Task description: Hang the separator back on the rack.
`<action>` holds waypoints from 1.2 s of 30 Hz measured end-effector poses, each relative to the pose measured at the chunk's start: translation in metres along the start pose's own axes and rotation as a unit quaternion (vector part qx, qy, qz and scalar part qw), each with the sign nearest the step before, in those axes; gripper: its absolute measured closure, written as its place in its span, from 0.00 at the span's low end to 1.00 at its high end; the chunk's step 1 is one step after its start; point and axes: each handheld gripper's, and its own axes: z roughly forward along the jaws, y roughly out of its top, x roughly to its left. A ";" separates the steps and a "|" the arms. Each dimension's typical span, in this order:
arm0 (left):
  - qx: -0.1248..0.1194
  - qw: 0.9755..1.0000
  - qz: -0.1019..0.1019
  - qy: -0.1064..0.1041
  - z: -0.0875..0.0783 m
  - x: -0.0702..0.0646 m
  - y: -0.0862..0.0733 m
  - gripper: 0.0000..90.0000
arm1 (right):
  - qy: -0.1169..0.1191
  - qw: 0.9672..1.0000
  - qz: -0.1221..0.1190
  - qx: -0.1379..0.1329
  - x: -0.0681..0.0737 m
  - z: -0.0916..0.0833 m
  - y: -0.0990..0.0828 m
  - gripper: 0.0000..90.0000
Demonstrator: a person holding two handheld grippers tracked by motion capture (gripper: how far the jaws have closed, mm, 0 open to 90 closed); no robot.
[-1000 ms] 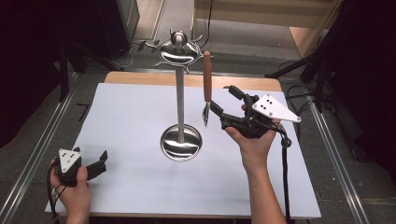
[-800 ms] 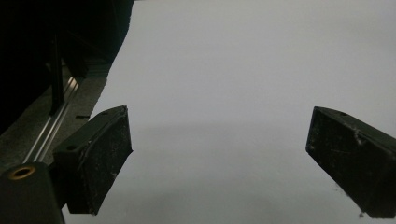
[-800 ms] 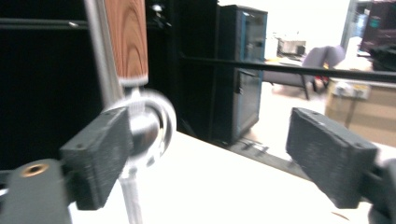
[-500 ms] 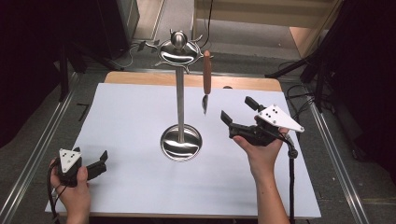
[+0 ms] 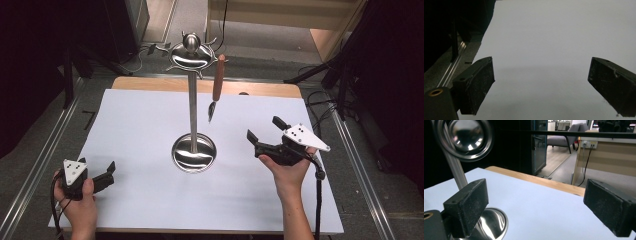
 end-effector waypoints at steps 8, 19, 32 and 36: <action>-0.001 1.000 0.003 0.001 0.000 0.000 0.000 0.08 | -0.014 1.000 0.012 0.019 -0.012 -0.008 -0.022 0.04; -0.002 1.000 0.005 0.001 0.000 -0.001 0.000 0.08 | -0.024 0.999 0.028 0.040 -0.028 -0.025 -0.050 0.00; 0.000 1.000 0.007 0.002 0.000 -0.001 0.000 0.08 | -0.046 0.996 0.032 0.062 -0.044 -0.046 -0.076 0.00; -0.001 1.000 0.007 0.003 0.000 -0.002 0.000 0.08 | -0.055 0.996 0.031 0.068 -0.047 -0.050 -0.082 0.00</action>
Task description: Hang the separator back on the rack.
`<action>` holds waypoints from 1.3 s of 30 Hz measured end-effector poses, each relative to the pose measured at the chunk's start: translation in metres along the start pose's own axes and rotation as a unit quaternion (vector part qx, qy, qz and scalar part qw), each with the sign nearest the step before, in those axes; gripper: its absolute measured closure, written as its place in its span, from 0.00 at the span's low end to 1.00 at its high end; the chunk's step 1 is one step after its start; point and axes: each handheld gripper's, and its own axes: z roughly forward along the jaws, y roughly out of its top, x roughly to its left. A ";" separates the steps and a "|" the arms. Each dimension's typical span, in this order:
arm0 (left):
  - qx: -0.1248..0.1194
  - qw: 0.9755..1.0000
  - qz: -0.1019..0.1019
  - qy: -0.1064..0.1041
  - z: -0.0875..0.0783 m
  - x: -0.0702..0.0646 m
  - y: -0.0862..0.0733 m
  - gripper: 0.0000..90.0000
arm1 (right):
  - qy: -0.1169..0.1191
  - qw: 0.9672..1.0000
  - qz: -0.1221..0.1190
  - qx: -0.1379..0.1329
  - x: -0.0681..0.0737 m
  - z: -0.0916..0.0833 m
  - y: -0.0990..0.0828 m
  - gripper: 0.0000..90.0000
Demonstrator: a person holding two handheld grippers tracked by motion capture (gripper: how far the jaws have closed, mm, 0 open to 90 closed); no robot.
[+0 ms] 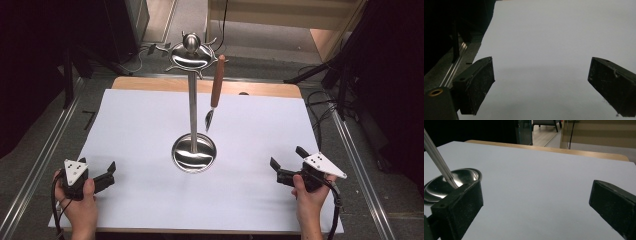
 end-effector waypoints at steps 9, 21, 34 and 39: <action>0.000 1.000 0.001 0.000 0.000 0.000 0.000 0.08 | -0.015 1.000 0.002 0.014 -0.009 -0.007 -0.013 0.00; 0.000 1.000 0.000 -0.002 0.000 0.000 0.000 0.08 | -0.038 0.999 0.018 0.026 -0.024 -0.018 -0.030 0.00; 0.000 1.000 -0.002 -0.002 0.000 0.000 0.000 0.08 | -0.079 0.996 0.020 0.038 -0.040 -0.041 -0.041 0.00; -0.001 1.000 -0.001 -0.004 0.000 0.001 0.000 0.08 | -0.119 0.992 0.014 0.047 -0.044 -0.051 -0.043 0.00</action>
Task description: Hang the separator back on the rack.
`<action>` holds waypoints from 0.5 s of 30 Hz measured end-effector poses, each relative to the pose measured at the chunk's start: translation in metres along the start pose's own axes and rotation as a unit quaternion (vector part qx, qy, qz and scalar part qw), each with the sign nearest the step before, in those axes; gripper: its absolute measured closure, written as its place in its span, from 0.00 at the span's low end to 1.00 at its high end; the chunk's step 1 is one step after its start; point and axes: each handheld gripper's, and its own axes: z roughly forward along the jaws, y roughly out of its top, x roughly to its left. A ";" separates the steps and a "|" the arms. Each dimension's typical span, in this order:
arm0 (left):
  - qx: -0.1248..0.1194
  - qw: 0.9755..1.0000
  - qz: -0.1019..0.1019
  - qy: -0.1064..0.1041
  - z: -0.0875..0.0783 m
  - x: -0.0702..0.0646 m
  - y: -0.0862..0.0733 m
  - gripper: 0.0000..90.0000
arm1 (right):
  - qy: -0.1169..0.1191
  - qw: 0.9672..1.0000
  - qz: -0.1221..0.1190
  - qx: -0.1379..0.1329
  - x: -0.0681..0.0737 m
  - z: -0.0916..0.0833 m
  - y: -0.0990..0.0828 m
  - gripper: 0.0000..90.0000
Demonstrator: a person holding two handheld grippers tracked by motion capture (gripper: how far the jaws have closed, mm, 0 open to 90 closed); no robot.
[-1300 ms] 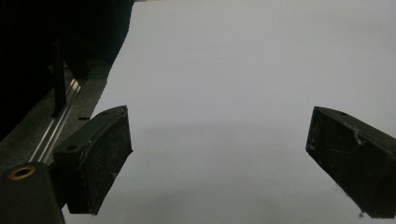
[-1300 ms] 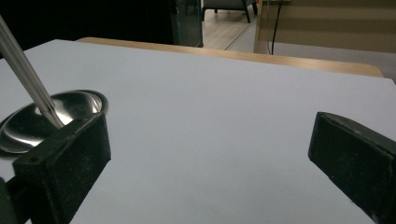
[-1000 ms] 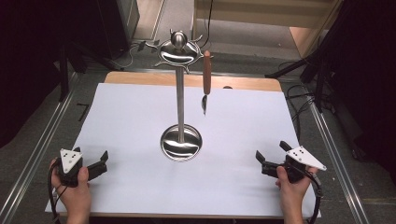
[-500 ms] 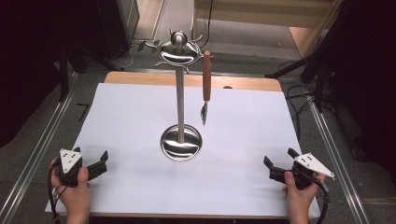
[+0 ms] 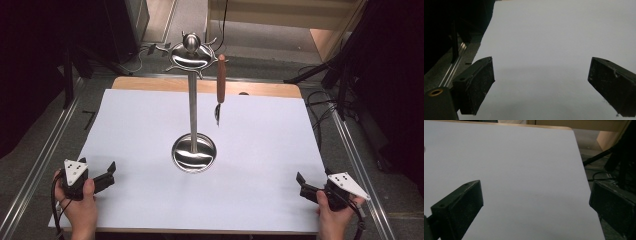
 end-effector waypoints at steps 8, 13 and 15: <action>-0.001 1.000 0.000 0.001 0.000 0.000 0.000 0.08 | 0.009 1.000 -0.004 0.008 -0.017 -0.015 -0.009 0.00; 0.000 1.000 0.001 0.002 0.000 0.000 0.000 0.08 | 0.006 1.000 -0.003 0.014 -0.032 -0.023 -0.018 0.00; 0.000 1.000 0.001 0.002 0.000 0.000 0.000 0.08 | 0.015 1.000 0.017 0.001 -0.037 -0.026 -0.018 0.00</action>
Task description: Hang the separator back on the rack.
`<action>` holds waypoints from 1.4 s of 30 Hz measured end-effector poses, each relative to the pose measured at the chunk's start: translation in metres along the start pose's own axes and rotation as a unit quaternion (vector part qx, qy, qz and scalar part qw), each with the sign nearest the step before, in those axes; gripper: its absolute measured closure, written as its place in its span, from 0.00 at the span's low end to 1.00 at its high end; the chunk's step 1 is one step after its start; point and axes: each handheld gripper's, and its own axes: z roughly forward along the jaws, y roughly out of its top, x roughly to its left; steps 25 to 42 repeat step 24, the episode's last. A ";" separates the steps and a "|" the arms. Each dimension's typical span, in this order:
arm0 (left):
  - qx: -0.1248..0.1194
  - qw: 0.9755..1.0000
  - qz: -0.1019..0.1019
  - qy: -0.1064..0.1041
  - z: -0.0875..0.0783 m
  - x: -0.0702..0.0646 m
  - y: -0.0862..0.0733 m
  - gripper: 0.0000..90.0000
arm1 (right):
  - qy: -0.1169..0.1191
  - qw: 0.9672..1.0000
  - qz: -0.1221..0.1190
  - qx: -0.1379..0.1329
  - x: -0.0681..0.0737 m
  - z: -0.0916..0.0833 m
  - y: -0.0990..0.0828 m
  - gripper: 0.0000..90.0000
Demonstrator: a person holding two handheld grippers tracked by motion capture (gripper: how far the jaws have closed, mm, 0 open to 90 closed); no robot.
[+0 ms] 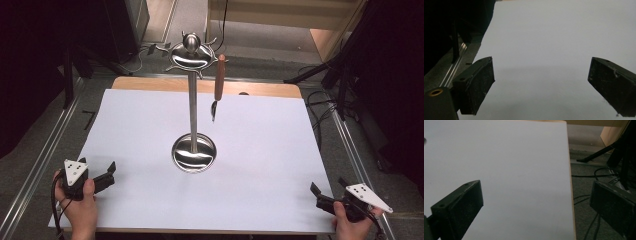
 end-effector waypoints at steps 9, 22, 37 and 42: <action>0.001 1.000 0.003 0.002 0.000 -0.001 0.000 0.08 | -0.016 1.000 -0.013 0.008 0.005 0.003 -0.002 0.00; 0.004 1.000 0.006 0.004 0.001 -0.001 0.000 0.08 | -0.017 0.999 -0.024 0.017 0.007 0.004 -0.002 0.00; 0.005 1.000 0.005 0.004 0.001 -0.001 0.000 0.08 | -0.018 0.999 -0.026 0.015 0.007 0.004 -0.002 0.00; 0.005 1.000 0.005 0.004 0.001 -0.001 0.000 0.08 | -0.018 0.999 -0.026 0.015 0.007 0.004 -0.002 0.00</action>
